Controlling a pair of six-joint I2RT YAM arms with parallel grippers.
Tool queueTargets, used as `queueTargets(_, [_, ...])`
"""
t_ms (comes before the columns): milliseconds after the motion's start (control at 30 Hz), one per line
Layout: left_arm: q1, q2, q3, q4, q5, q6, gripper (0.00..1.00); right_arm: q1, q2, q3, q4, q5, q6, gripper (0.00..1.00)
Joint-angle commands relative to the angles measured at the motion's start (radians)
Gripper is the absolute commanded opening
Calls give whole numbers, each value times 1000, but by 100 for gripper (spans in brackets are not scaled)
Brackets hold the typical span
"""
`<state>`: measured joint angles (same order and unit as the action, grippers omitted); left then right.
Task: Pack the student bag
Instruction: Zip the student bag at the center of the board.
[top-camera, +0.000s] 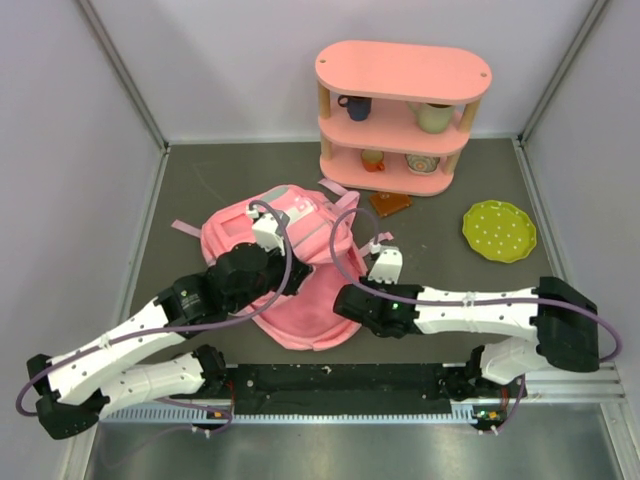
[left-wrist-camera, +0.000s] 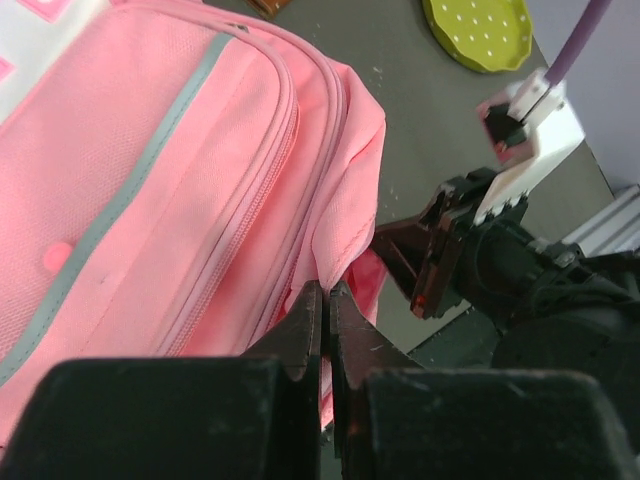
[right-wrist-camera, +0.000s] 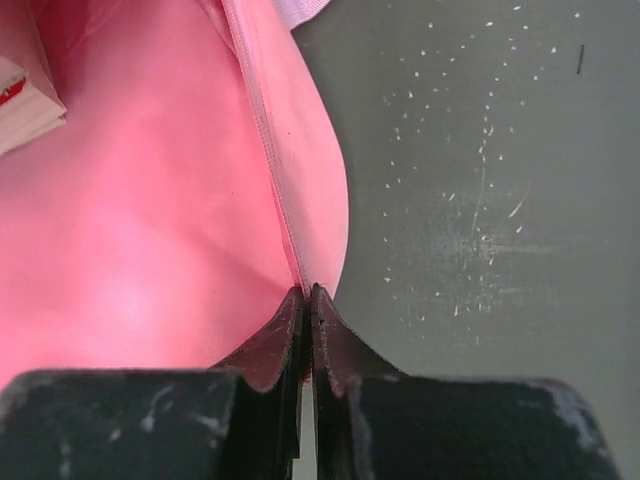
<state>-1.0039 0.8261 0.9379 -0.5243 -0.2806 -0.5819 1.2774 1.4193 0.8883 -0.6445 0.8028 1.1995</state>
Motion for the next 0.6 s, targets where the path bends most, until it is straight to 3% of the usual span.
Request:
queueTargets(0, [-1,21,-37,141,64,-56,0,-44,-114,-51,-57,36,41,0])
queueTargets(433, [-2,231,-88,421,334,-170,1,-242,-361,-212,34,-34,-98,0])
queueTargets(567, [-4,271,-76,438,409,-173,24,-302,-399,-242,58,-65,-150,1])
